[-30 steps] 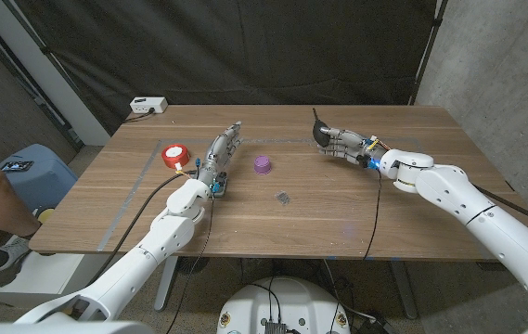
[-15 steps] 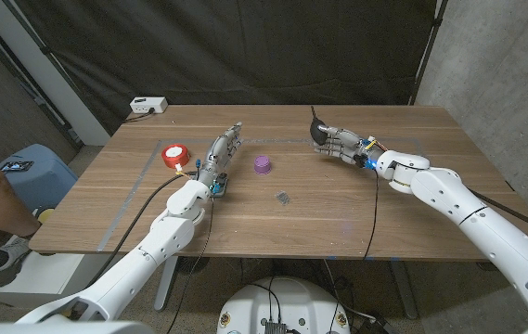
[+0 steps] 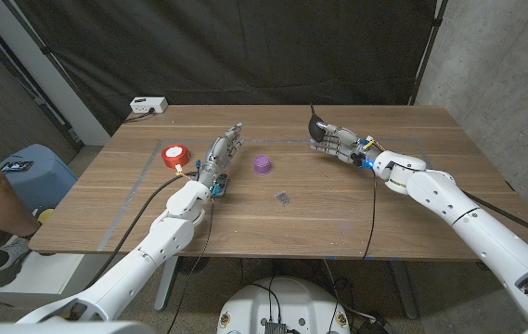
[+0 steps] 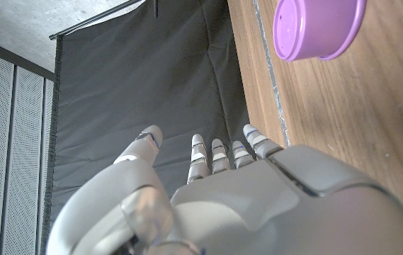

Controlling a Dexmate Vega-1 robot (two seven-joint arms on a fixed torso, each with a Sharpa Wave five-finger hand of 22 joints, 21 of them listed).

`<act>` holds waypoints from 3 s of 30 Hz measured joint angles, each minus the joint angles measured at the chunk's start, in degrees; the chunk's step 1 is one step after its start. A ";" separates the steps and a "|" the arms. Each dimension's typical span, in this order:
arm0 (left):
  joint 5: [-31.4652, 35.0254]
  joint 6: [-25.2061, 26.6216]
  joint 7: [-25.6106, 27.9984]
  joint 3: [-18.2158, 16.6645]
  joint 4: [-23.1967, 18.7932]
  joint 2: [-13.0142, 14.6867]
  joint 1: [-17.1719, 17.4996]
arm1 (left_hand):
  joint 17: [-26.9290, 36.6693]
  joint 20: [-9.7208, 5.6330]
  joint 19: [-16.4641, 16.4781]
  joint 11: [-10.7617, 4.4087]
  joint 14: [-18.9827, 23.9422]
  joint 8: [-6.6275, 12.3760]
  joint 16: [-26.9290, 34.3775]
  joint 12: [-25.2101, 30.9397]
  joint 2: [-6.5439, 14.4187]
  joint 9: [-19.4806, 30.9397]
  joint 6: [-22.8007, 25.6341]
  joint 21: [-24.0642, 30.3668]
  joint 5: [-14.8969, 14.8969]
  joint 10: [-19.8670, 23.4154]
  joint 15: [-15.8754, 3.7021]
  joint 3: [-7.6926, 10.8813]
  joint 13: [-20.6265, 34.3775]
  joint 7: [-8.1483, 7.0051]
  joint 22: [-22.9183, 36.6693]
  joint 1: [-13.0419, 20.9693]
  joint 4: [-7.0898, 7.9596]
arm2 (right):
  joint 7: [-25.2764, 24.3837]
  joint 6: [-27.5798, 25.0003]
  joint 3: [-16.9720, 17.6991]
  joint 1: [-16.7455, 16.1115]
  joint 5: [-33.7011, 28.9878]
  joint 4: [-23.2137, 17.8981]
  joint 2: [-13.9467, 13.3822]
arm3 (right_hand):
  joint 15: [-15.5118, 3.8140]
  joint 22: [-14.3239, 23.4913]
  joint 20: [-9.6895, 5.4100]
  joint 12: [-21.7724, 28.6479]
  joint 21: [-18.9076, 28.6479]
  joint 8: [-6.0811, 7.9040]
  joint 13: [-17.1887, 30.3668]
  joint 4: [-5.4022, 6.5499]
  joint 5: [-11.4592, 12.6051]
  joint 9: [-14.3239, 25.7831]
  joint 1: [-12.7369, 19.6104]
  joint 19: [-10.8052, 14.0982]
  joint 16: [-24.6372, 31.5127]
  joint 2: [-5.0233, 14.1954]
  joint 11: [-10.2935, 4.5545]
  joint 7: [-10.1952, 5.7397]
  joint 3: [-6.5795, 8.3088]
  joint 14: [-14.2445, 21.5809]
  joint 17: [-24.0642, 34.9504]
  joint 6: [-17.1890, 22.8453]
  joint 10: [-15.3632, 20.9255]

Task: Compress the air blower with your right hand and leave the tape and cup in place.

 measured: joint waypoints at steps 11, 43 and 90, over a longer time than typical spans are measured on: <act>-0.01 0.01 0.00 0.00 -0.24 0.17 0.12 | 0.00 0.00 0.00 0.00 0.00 -0.23 0.00 0.00 0.00 0.30 0.00 0.00 0.00 0.00 0.00 0.00 0.00 0.00 0.00 0.00 0.00 | 1.27 0.80 -0.11 0.51 0.41 1.31 0.97 | 0.00 0.00 0.00 0.00 0.00 0.00 -0.17 0.07 0.00 0.00 0.00 0.00 0.00 0.00 -0.20 0.30 -0.07 0.00 -0.17 -0.31 -0.20; 0.44 0.14 0.53 0.09 -1.07 0.24 0.31 | 0.00 0.00 0.00 0.00 0.32 -0.23 0.00 0.00 0.00 0.28 0.00 0.00 0.00 0.00 -0.32 0.00 0.00 0.00 0.00 0.00 0.00 | 0.83 0.99 0.56 0.31 1.97 2.94 2.44 | -0.69 0.00 -1.32 1.54 0.88 0.73 -1.07 -0.74 -0.05 0.43 2.56 2.57 0.31 0.34 -2.40 -0.92 0.74 5.12 -0.43 3.01 5.33; -0.28 0.42 1.94 -2.22 -6.08 3.89 4.76 | 0.00 0.00 0.00 0.00 0.31 -0.23 0.00 0.00 0.00 0.27 0.00 0.00 0.00 0.00 -0.31 -0.25 0.00 0.00 0.00 0.00 0.25 | -4.59 2.85 0.42 -0.77 3.07 4.24 7.35 | -2.47 0.00 -3.91 3.66 1.21 3.45 -1.98 -1.18 0.32 1.63 7.15 5.78 2.04 -0.16 -6.41 -3.79 1.23 11.71 0.53 10.27 13.61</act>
